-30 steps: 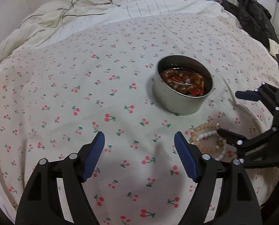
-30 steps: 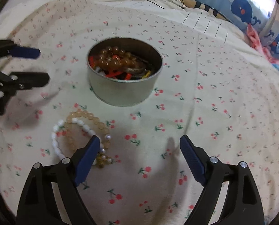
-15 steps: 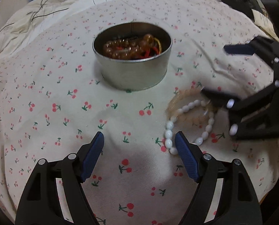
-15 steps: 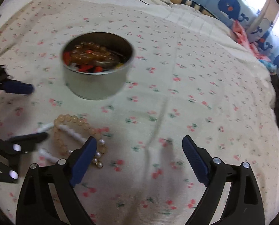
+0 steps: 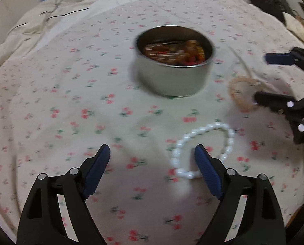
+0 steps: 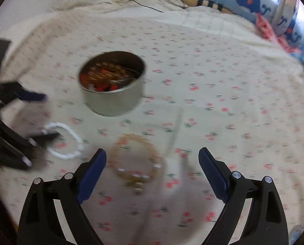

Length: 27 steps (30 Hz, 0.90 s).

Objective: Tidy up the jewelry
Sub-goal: 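Move both tools to the white bead and peach bead bracelets, then grasp the white bead bracelet with the left tool while the right tool grasps the peach bead bracelet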

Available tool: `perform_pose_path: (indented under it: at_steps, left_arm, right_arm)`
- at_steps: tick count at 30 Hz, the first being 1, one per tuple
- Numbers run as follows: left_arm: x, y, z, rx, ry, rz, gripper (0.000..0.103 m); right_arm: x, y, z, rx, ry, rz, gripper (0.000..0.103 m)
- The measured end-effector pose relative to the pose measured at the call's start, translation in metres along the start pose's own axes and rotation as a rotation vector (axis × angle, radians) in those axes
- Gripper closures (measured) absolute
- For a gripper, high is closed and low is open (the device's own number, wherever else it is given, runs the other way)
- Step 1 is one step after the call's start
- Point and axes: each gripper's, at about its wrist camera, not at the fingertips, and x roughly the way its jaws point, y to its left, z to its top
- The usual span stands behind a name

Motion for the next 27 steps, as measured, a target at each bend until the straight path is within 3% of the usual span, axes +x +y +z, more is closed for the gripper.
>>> perform_pose_path:
  at_steps: [3, 4, 7, 8, 9, 10, 12, 16, 19, 20, 21, 23, 25, 27]
  left_arm:
    - [0.004, -0.012, -0.002, 0.026, -0.021, -0.006, 0.024]
    - [0.004, -0.013, -0.003, 0.024, -0.023, -0.013, 0.026]
    - [0.003, -0.009, -0.002, -0.007, -0.013, -0.049, 0.051]
    - [0.002, -0.006, -0.001, -0.011, -0.013, -0.036, 0.066]
    - [0.002, 0.000, -0.001, -0.025, -0.012, -0.039, 0.077]
    - [0.001, 0.009, 0.000, -0.062, -0.010, -0.053, 0.079]
    - [0.002, 0.021, 0.000, -0.104, -0.011, -0.069, 0.080]
    - [0.004, 0.018, -0.003, -0.099, -0.014, -0.069, 0.079]
    - [0.007, 0.014, -0.001, -0.093, -0.019, -0.079, 0.067]
    - [0.007, 0.012, -0.001, -0.093, -0.020, -0.097, 0.058]
    - [0.006, 0.009, -0.004, -0.090, -0.023, -0.099, 0.056]
    - [0.006, 0.003, -0.006, -0.066, -0.030, -0.074, 0.056]
    - [0.006, 0.002, -0.006, -0.057, -0.031, -0.066, 0.055]
    - [0.006, 0.004, -0.006, -0.072, -0.030, -0.080, 0.053]
  right_arm:
    - [0.008, -0.001, -0.001, 0.023, 0.020, 0.042, 0.023]
    - [0.015, -0.001, -0.002, 0.030, 0.051, 0.058, 0.039]
    - [0.019, 0.005, -0.008, 0.015, 0.064, 0.055, 0.052]
    - [0.016, 0.006, -0.008, 0.006, 0.057, 0.080, 0.076]
    - [0.014, 0.007, -0.007, 0.010, 0.056, 0.133, 0.082]
    - [0.011, 0.008, -0.006, 0.009, 0.045, 0.156, 0.083]
    - [0.010, 0.012, -0.006, -0.023, 0.038, 0.106, 0.083]
    - [0.020, 0.008, -0.007, -0.004, 0.074, 0.105, 0.077]
    - [0.023, 0.017, -0.005, -0.039, 0.079, 0.090, 0.069]
    - [0.024, 0.021, -0.005, -0.062, 0.077, 0.070, 0.069]
    - [0.025, 0.022, -0.005, -0.078, 0.075, 0.057, 0.069]
    - [0.024, 0.024, -0.005, -0.095, 0.074, 0.046, 0.071]
    - [0.023, 0.022, -0.005, -0.094, 0.073, 0.059, 0.080]
    - [0.023, 0.023, -0.005, -0.100, 0.074, 0.056, 0.080]
